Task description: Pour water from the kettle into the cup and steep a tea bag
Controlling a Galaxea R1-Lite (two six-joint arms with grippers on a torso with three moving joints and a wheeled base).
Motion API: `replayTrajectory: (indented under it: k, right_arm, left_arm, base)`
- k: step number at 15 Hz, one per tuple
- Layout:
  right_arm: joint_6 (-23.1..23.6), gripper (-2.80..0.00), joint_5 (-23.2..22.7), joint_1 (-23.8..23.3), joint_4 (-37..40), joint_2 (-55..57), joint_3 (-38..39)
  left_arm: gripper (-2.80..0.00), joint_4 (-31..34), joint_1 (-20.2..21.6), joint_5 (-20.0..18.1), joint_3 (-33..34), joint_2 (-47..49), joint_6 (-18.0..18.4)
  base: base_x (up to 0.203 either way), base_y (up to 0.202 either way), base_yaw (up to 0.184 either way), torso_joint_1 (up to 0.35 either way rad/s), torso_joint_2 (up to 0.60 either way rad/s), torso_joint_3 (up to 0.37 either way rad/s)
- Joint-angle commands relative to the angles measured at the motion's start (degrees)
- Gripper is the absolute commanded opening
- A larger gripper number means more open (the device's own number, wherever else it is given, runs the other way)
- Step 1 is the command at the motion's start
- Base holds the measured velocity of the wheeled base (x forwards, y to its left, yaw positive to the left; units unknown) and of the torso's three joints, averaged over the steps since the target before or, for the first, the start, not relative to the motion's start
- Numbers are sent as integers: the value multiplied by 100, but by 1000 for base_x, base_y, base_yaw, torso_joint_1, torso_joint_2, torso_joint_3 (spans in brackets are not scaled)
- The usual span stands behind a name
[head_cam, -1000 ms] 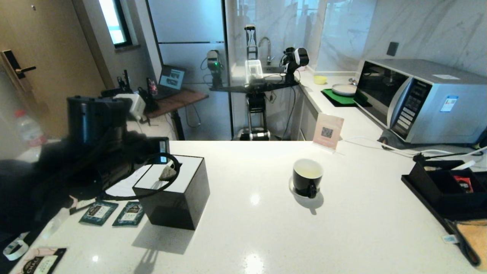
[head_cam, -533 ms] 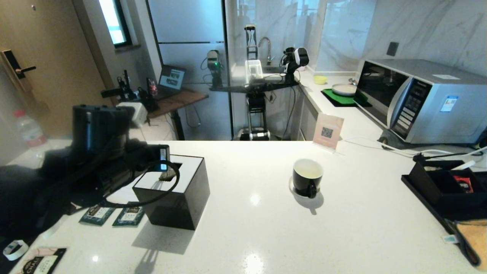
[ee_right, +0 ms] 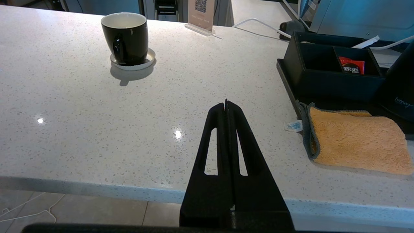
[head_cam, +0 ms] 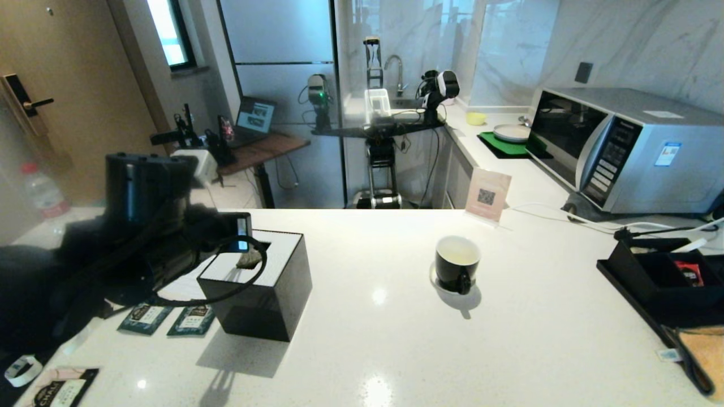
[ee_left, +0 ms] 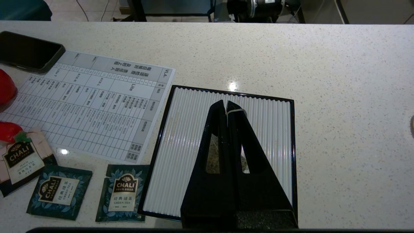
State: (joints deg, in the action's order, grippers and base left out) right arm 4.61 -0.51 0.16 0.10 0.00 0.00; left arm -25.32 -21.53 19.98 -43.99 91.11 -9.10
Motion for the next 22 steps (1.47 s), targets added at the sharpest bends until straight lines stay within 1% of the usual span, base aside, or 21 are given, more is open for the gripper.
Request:
replayTrajectory:
  k: [1, 8, 9, 18, 20, 22]
  right_arm:
    - [5, -280, -2, 2, -1, 0, 0]
    - [5, -280, -2, 2, -1, 0, 0]
    - [5, -280, -2, 2, -1, 0, 0]
    - [5, -280, -2, 2, -1, 7, 0]
    - [5, -280, -2, 2, -1, 0, 0]
    - [5, -280, -2, 2, -1, 0, 0]
  left_arm:
    - [-280, -17, 0, 15, -13, -24, -4]
    - [-280, -14, 0, 15, -13, -24, -4]
    - [0, -8, 0, 15, -13, -24, -4]
    - [0, -64, 18, 15, -22, -76, -29]
    - [0, -522, 33, 21, 35, -40, -18]
    - [0, -685, 26, 23, 101, -24, -4]
  base:
    - [0, 0, 0, 0, 0, 0]
    - [0, 0, 0, 0, 0, 0]
    - [0, 0, 0, 0, 0, 0]
    - [0, 0, 0, 0, 0, 0]
    - [0, 0, 0, 0, 0, 0]
    - [0, 0, 0, 0, 0, 0]
